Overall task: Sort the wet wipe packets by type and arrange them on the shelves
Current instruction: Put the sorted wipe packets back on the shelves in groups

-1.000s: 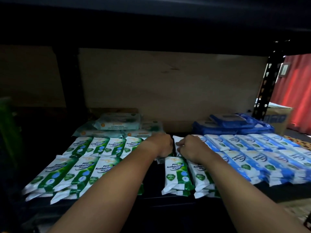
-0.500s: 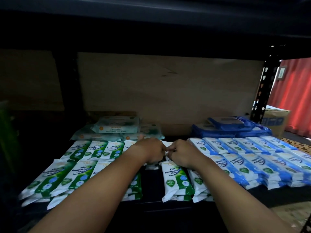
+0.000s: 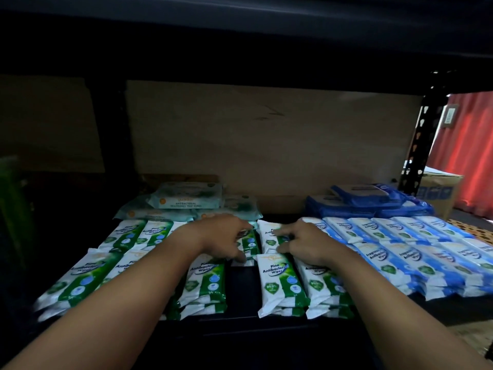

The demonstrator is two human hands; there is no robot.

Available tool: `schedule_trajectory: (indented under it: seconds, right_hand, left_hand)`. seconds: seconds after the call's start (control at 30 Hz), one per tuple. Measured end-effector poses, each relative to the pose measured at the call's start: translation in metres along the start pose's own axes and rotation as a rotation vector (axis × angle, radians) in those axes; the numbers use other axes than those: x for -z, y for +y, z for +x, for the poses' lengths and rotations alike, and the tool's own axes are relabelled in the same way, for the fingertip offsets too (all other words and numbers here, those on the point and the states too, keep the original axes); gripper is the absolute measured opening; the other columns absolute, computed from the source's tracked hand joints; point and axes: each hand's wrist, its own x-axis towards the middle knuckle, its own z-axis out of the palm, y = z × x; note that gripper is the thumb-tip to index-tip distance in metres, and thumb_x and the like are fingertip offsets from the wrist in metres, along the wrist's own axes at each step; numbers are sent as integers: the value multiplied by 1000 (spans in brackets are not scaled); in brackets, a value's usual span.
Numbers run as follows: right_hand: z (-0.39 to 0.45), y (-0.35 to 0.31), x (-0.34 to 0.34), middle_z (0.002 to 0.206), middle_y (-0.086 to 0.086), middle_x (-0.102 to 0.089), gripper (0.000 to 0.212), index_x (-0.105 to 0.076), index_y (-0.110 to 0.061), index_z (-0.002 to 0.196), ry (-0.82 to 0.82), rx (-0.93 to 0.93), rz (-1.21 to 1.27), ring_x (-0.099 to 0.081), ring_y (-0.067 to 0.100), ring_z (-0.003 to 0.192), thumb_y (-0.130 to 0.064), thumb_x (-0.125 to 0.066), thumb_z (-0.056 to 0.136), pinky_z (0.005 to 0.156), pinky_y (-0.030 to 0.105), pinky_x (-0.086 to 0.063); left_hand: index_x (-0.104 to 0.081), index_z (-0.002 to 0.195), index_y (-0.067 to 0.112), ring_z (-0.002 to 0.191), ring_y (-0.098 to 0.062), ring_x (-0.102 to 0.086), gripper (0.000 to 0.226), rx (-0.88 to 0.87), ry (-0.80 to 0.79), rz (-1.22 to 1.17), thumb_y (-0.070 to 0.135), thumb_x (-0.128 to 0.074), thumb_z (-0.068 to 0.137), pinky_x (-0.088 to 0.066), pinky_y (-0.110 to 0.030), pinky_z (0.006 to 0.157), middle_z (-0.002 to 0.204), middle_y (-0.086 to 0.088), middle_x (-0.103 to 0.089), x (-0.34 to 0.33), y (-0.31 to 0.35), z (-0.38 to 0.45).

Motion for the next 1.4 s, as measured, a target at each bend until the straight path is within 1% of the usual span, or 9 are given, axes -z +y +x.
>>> schedule_trajectory:
  seconds: [0.33,0.43,0.67,0.8,0.93,1.07,1.27,1.33,1.4]
  right_hand:
    - [7,-7,-4,139,-4,-62,36,-74,-16,122,60,44,-36,-54,12,125,-17,-73,86,96,20,-37]
    - [12,-8,-9,145,-1,-57,39,-70,-15,127,62,56,-52,-50,15,133,-17,-70,89,105,21,-35]
    - [18,-10,-12,156,5,-44,44,-61,-13,138,25,52,-86,-41,23,142,-14,-62,95,110,25,-30]
    - [10,-8,-5,159,5,-38,48,-51,-19,148,-15,63,-116,-38,23,144,-23,-59,101,114,29,-30]
    - [-16,-4,19,155,-1,-42,51,-47,-30,149,45,107,-130,-43,18,138,-36,-60,100,106,28,-36]
    - [-58,3,49,154,-23,-27,100,-29,-50,152,-263,6,-59,-30,9,143,-75,-75,66,108,27,-29]
    - [-70,7,43,165,-22,-12,142,1,-57,152,-441,-31,-260,-13,8,152,-54,-97,50,123,37,-9]
    - [-69,10,36,165,-16,-18,142,2,-59,147,-411,-22,-330,-15,13,152,-54,-97,47,124,48,3]
    - [-69,11,32,157,-13,-34,131,-7,-61,137,-356,-6,-344,-26,19,147,-53,-97,42,123,50,-5]
  left_hand:
    - [-57,133,30,118,-20,-55,67,-80,135,67,57,-78,75,-51,-39,95,127,1,-62,-25,-13,4]
    - [-58,105,35,100,-20,-58,41,-64,140,90,53,-78,76,-53,-38,81,107,4,-63,-27,-16,8]
    - [-56,98,36,100,-20,-59,34,-51,170,46,50,-80,78,-46,-32,75,108,4,-64,-28,-18,13]
    - [-54,140,24,125,-19,-53,66,-25,132,13,54,-74,85,-48,-36,100,140,2,-57,-22,-11,-1]
    - [-46,147,28,137,-17,-36,59,-61,273,-18,58,-55,96,-35,-37,112,146,3,-47,-16,9,-32]
    - [-37,148,43,124,-9,-31,58,-81,240,-1,64,-49,95,-31,-31,102,129,14,-39,-25,18,-63]
    - [-39,147,43,124,-9,-39,60,-106,169,-89,67,-51,93,-35,-32,107,128,13,-46,-19,28,-64]
    - [-35,148,46,126,-6,-35,73,-165,180,-120,80,-48,85,-30,-33,112,133,17,-43,-17,51,-63]
    - [-26,151,48,131,-6,-27,89,-204,126,-92,86,-54,75,-24,-29,110,143,19,-36,-18,75,-61]
